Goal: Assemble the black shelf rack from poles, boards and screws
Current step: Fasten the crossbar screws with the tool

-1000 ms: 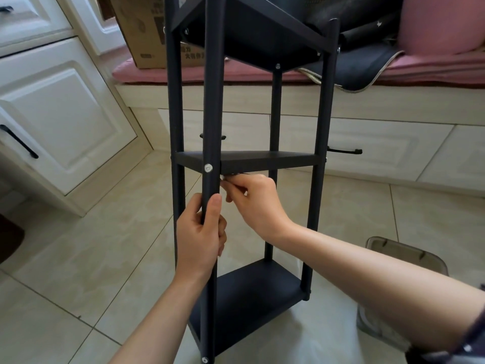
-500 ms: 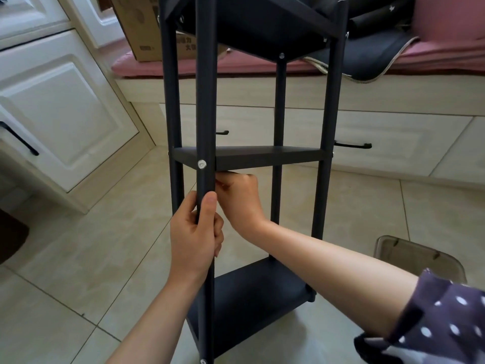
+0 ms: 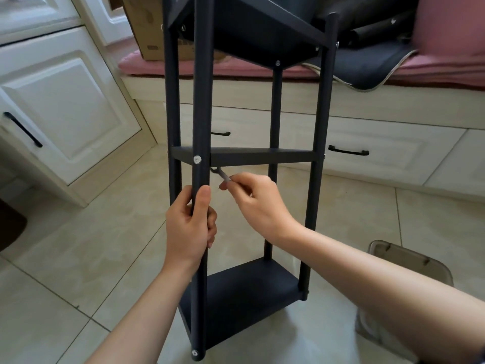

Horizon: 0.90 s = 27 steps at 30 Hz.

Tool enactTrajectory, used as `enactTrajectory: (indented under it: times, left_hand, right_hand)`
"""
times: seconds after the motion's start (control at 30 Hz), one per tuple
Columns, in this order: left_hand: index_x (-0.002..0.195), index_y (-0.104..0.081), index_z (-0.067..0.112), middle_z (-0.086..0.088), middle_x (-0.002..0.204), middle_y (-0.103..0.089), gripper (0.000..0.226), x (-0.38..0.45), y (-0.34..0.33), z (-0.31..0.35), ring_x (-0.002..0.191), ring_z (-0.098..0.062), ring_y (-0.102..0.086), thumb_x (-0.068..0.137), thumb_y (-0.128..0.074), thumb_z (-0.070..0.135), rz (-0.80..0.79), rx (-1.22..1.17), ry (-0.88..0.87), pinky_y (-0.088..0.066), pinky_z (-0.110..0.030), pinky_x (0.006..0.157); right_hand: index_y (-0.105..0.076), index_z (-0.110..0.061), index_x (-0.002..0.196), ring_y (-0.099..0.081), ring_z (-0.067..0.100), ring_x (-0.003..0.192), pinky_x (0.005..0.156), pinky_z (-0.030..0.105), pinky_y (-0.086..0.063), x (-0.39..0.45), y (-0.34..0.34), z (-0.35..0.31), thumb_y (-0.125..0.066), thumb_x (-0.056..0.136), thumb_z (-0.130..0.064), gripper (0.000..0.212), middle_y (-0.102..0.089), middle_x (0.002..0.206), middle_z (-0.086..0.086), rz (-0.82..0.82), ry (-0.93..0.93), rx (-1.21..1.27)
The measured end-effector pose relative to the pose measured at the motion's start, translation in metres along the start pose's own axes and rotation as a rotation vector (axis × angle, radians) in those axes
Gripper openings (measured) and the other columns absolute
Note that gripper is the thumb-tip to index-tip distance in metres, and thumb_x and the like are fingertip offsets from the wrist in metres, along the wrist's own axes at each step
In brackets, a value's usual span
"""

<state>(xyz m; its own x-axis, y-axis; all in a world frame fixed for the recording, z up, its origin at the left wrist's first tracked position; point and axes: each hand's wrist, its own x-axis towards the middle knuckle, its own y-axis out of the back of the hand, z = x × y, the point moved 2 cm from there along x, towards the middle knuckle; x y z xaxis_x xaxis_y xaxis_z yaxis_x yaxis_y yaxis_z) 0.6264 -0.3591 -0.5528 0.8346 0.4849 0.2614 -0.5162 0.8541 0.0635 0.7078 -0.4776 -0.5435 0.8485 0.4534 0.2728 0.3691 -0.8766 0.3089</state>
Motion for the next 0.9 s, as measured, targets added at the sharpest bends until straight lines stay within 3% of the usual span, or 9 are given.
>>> enactTrajectory:
  times: [0.2, 0.37, 0.67, 0.9]
  left_hand:
    - [0.074, -0.058, 0.036, -0.001, 0.052, -0.044, 0.028, -0.001, -0.002, -0.001, 0.037, -0.013, -0.037, 0.088, -0.057, 0.061, -0.001, -0.013, 0.007, -0.032, -0.021, 0.035]
    - [0.075, -0.058, 0.036, -0.002, 0.052, -0.044, 0.029, 0.001, -0.001, -0.003, 0.037, -0.014, -0.036, 0.088, -0.057, 0.062, 0.007, -0.018, 0.018, -0.032, -0.022, 0.035]
    - [0.072, -0.057, 0.036, -0.002, 0.053, -0.043, 0.029, 0.0, -0.001, -0.001, 0.037, -0.014, -0.036, 0.088, -0.057, 0.06, 0.003, -0.028, 0.015, -0.031, -0.021, 0.035]
    - [0.072, -0.059, 0.04, -0.004, 0.053, -0.042, 0.023, -0.001, -0.004, 0.003, 0.037, -0.013, -0.035, 0.09, -0.055, 0.053, -0.013, -0.033, 0.0, -0.031, -0.021, 0.035]
  right_hand:
    - [-0.075, -0.009, 0.102, -0.052, -0.015, 0.06, 0.058, 0.004, -0.038, 0.003, 0.006, -0.012, -0.054, 0.1, -0.014, 0.022, -0.056, 0.071, -0.022, -0.017, -0.012, -0.029]
    - [-0.075, -0.008, 0.102, -0.056, 0.0, 0.063, 0.062, 0.006, -0.041, 0.002, 0.004, -0.014, -0.055, 0.099, -0.013, 0.02, -0.056, 0.067, -0.019, -0.015, 0.005, -0.07]
    - [-0.076, -0.01, 0.102, -0.065, 0.01, 0.073, 0.074, 0.019, -0.052, 0.01, 0.006, -0.019, -0.058, 0.098, -0.016, 0.019, -0.071, 0.076, 0.001, 0.007, 0.041, -0.095]
    - [-0.078, -0.012, 0.093, -0.069, 0.008, 0.077, 0.08, 0.027, -0.055, 0.009, -0.001, -0.01, -0.064, 0.095, -0.018, 0.016, -0.075, 0.079, -0.003, 0.079, 0.023, -0.042]
